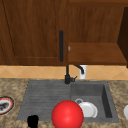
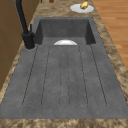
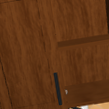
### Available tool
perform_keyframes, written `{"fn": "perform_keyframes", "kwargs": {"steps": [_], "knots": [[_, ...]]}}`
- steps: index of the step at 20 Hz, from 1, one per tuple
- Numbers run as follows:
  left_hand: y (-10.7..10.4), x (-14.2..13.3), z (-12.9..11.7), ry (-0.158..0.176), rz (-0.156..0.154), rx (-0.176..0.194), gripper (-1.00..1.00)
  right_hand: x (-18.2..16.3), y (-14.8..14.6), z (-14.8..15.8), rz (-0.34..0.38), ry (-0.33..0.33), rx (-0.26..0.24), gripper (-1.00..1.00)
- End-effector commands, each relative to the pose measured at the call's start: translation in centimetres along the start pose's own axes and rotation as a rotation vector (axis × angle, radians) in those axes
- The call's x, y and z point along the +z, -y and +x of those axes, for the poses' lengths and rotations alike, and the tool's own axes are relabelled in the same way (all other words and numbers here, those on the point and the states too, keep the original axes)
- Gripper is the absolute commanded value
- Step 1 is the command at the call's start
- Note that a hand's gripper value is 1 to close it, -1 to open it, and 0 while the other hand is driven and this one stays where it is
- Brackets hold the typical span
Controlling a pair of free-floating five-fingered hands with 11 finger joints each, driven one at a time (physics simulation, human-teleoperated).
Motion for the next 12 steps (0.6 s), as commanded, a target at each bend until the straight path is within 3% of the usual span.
{"fn": "perform_keyframes", "kwargs": {"steps": [1,6,12], "knots": [[0.0,0.0,0.0,0.000,0.000,0.000,0.00,-3.5,-2.1,-2.0,-0.013,0.000,0.013,1.00],[0.0,0.0,0.0,0.000,0.000,0.000,0.00,-8.2,-5.3,-3.8,0.014,-0.002,0.075,1.00],[0.0,0.0,0.0,0.000,0.000,0.000,0.00,-10.8,-9.3,-7.6,0.010,0.040,0.055,1.00]]}}
